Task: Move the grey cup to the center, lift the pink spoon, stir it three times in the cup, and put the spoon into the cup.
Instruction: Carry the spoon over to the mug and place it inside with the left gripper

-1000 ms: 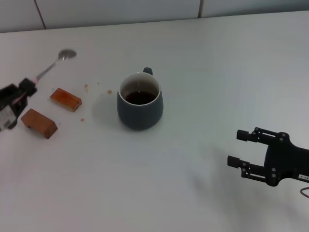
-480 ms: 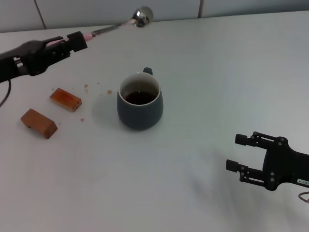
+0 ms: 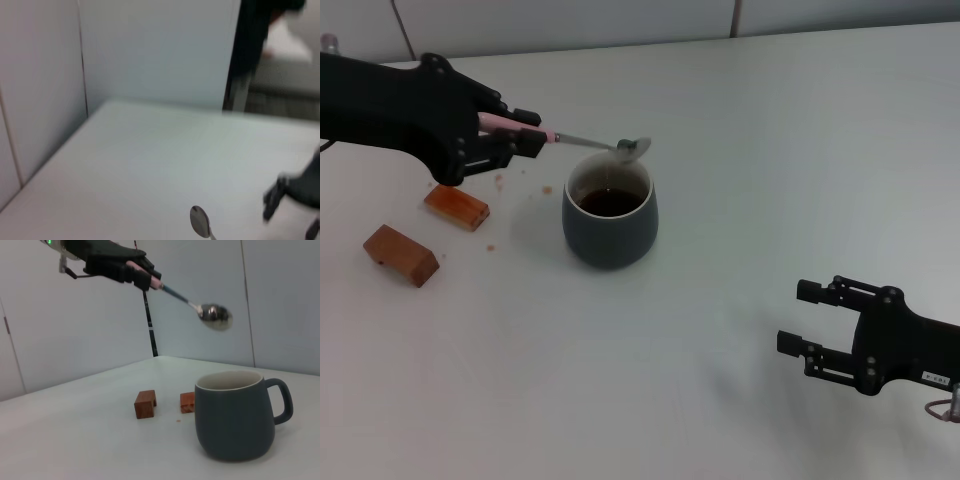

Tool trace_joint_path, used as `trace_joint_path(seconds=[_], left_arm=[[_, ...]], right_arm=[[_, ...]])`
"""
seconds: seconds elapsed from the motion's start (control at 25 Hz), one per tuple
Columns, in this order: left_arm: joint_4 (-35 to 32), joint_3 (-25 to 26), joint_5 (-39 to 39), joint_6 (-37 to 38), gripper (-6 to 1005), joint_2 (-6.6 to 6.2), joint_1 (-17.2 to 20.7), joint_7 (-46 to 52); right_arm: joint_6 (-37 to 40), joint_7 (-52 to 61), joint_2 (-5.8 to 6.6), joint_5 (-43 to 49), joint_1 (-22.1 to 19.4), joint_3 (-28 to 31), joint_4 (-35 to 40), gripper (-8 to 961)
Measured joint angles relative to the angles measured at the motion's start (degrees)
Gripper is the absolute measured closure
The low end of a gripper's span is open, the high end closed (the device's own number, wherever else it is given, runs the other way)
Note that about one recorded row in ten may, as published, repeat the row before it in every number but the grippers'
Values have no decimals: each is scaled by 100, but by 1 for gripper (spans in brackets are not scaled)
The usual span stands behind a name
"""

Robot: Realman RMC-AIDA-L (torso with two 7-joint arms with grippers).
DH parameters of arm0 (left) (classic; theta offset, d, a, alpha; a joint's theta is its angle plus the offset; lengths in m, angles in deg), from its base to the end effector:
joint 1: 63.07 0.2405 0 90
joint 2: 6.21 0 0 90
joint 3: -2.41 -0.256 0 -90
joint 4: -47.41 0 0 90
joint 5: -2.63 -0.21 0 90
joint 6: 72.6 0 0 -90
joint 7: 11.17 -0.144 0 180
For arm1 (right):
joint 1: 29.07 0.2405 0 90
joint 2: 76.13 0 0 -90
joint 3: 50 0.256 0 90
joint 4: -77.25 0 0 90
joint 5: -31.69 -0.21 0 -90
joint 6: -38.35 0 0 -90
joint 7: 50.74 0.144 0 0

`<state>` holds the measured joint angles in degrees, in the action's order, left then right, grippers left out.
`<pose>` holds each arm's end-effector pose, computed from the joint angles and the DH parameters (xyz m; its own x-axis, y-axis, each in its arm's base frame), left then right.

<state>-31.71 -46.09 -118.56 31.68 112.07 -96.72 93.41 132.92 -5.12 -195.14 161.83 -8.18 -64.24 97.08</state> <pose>-0.1605 0.3438 0.0833 0.9663 0.1487 0.2103 0.1932 -0.9585 -0.2098 0.3303 0.2347 -0.0297 0.7790 -0.2185 -0.5878 -0.4332 -0.8652 -0.2525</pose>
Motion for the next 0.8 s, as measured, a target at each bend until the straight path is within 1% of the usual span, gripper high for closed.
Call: trace_joint_path(seconds=[0.04,0.08,0.2,0.24,0.28,0.4,0.44,0.48,0.6,0.64,0.68,0.8], left_arm=[[-279,-311,-309,-101,870,11,-57,138],[-279,-311,-309,-101,870,11,-57,138],[-530,-855,-768,-362,870,16,-173,373],[-597,-1182,-1025,-525,870,24,-251,471],[-597,-1182,-1025,-525,870,24,-251,471],[-640,-1662,-1345,-732,869,33,-370,620],[-651,-2025,-1617,-836,869,41,-466,772],[-651,-2025,-1617,-836,869,41,-466,772],[-661,-2446,-1997,-935,869,59,-598,994],[-663,-2723,-2245,-1024,869,71,-674,1153],[-663,-2723,-2245,-1024,869,71,-674,1153],[-665,-2989,-2481,-1115,869,79,-745,1287]], right_arm=[[0,0,0,-7,2,4,-6,235],[-1,0,0,-11,2,10,-12,235],[-7,3,0,-14,2,29,-39,235],[-10,3,0,-19,2,37,-54,235],[-10,3,0,-19,2,37,-54,234],[-11,5,0,-25,-11,53,-62,234],[-11,6,0,-30,-15,56,-70,234],[-11,6,0,-30,-15,56,-70,234],[-11,7,0,-32,-22,56,-97,235],[-11,8,0,-33,-23,56,-113,235],[-11,8,0,-33,-23,56,-113,235],[-10,7,0,-34,-30,54,-130,234]])
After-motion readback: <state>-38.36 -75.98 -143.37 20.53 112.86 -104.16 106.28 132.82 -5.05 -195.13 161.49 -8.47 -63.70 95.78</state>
